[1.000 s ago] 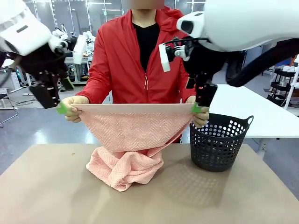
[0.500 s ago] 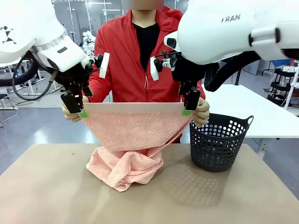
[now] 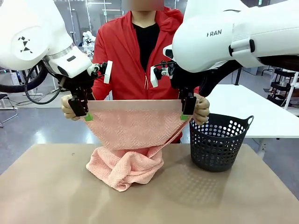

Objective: Fold the towel.
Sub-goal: Grab the top end of the 100 cm Hotel Towel extended by the human.

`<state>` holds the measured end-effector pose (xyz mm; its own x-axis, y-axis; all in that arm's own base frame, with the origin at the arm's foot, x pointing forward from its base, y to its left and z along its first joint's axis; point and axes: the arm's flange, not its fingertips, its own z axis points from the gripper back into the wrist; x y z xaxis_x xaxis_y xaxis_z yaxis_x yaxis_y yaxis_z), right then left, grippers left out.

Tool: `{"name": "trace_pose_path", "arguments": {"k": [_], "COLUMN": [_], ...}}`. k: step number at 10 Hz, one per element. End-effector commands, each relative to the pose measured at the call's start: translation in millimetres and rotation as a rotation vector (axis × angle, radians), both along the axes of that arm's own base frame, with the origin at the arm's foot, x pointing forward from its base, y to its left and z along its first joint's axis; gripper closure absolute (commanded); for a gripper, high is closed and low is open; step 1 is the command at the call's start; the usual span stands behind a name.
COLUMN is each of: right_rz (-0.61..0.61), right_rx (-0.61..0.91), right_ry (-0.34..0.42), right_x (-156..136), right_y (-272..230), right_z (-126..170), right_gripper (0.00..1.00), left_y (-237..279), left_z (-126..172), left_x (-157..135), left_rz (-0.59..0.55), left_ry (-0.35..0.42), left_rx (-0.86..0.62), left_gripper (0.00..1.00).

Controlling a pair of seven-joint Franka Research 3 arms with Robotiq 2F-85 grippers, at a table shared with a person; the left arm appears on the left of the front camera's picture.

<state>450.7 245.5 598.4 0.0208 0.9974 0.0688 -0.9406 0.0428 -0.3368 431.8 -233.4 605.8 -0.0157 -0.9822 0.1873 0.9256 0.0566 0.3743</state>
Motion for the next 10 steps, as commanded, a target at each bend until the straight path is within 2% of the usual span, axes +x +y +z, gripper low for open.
{"name": "trace_pose_path", "arguments": {"k": [1, 2, 3, 5, 6, 7, 8, 10], "right_rz": [-0.020, -0.018, -0.022, -0.031, -0.031, -0.029, -0.030, -0.033], "right_rx": [0.026, 0.050, 0.050, 0.034, 0.035, 0.036, 0.040, 0.049], "right_ry": [-0.006, 0.007, 0.010, 0.015, 0.017, 0.019, 0.018, 0.022], "right_x": [12.2, 13.3, 12.9, 13.1, 13.7, 13.0, 12.9, 13.8], "right_y": [0.5, -1.3, -1.9, -1.1, -0.3, 0.5, 0.9, -0.7], "right_z": [-3.2, -2.3, -1.8, -2.1, -2.5, -2.1, -1.5, -2.2], "right_gripper": [0.46, 0.60, 1.00, 1.00, 0.87, 0.96, 1.00, 1.00], "left_y": [0.1, 1.0, 2.7, 2.4, 2.3, 4.0, 7.7, 11.1], "left_z": [-1.5, -4.0, -4.6, -2.7, -2.0, -0.4, 1.4, 1.9], "left_x": [17.1, 19.3, 17.3, 16.5, 15.8, 15.2, 15.9, 16.1], "left_rz": [0.006, 0.005, 0.007, 0.000, 0.002, 0.014, 0.021, 0.018], "left_ry": [0.003, 0.010, 0.028, 0.029, 0.033, 0.039, 0.049, 0.055], "left_rx": [-0.048, -0.036, -0.040, -0.041, -0.040, -0.038, -0.054, -0.061], "left_gripper": [0.69, 0.72, 1.00, 1.00, 0.93, 1.00, 1.00, 1.00]}}
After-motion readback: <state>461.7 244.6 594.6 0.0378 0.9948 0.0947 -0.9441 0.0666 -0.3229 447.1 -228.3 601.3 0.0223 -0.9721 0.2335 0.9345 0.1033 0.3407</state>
